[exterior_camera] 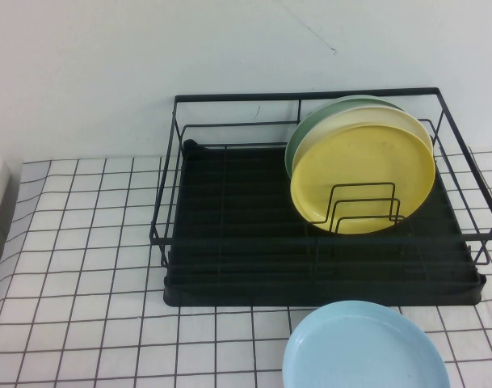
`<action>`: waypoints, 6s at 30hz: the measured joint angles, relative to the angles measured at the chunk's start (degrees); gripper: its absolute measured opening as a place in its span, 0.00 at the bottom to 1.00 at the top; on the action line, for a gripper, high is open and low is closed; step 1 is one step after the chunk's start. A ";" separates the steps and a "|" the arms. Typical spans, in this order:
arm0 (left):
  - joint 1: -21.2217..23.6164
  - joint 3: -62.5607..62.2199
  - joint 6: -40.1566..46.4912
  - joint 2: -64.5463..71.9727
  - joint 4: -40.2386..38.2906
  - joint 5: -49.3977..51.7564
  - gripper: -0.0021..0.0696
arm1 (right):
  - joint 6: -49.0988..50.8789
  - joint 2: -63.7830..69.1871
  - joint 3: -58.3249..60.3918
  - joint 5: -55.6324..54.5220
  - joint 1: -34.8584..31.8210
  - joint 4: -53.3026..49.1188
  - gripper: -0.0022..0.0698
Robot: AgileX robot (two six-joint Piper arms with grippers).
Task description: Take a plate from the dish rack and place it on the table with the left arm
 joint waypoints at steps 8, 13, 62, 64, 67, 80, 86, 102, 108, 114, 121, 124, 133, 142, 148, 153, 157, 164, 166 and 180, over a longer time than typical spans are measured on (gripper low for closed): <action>0.00 0.00 0.00 0.00 0.00 0.00 0.02 | 0.00 0.00 0.00 0.00 0.00 0.00 0.03; 0.00 0.00 0.00 0.00 0.00 0.00 0.02 | 0.00 0.00 0.00 0.00 0.00 0.00 0.03; 0.00 -0.11 0.21 0.00 3.89 1.32 0.02 | 0.00 0.00 0.00 0.00 0.00 0.00 0.03; 0.00 -0.11 0.44 0.00 3.89 1.32 0.02 | 0.00 0.00 0.00 0.00 0.00 0.00 0.03; 0.00 -0.11 0.44 0.00 3.97 1.32 0.02 | 0.00 0.00 0.00 0.00 0.00 0.00 0.03; 0.00 -0.11 0.66 0.00 5.84 1.00 0.02 | 0.00 0.00 0.00 0.00 0.00 0.00 0.03; 0.00 0.00 0.66 0.00 3.76 0.07 0.02 | 0.00 0.00 0.00 0.00 0.00 0.00 0.03; 0.00 0.20 -2.91 0.00 -27.82 -9.25 0.02 | 0.00 0.00 0.00 0.00 0.00 0.00 0.03; 0.00 0.20 -2.53 0.00 -28.20 -10.48 0.02 | 0.00 0.00 0.00 0.00 0.00 0.00 0.03; -0.58 -2.14 -0.85 1.15 -29.47 -3.32 0.02 | 0.00 0.00 0.00 0.00 0.00 0.00 0.03; -0.58 -14.15 7.43 14.84 -28.14 10.40 0.02 | 0.00 0.00 0.00 0.00 0.00 0.00 0.03; -0.58 -18.51 12.30 21.80 -27.87 14.60 0.02 | 0.00 0.00 0.00 0.00 0.00 0.00 0.03; -0.58 -33.22 27.65 40.55 -27.07 28.73 0.02 | 0.00 0.00 0.00 0.00 0.00 0.00 0.03; -0.58 -50.63 36.12 59.26 -26.83 35.30 0.02 | 0.00 0.00 0.00 0.00 0.00 0.00 0.03; -2.15 -62.61 39.49 73.06 -26.46 40.53 0.02 | 0.00 0.00 0.00 0.00 0.00 0.00 0.03; -6.77 -73.27 39.71 82.95 -24.63 46.20 0.02 | 0.00 0.00 0.00 0.00 0.00 0.00 0.03; -11.18 -80.77 38.52 88.26 -20.94 47.75 0.02 | 0.00 0.00 0.00 0.00 0.00 0.00 0.03; -17.60 -88.26 37.75 93.79 -18.07 52.02 0.02 | 0.00 0.00 0.00 0.00 0.00 0.00 0.03; -19.04 -89.17 37.60 94.95 -17.47 52.43 0.02 | 0.00 0.00 0.00 0.00 0.00 0.00 0.03; -22.78 -91.20 37.33 97.68 -12.02 53.06 0.02 | 0.00 0.00 0.00 0.00 0.00 0.00 0.03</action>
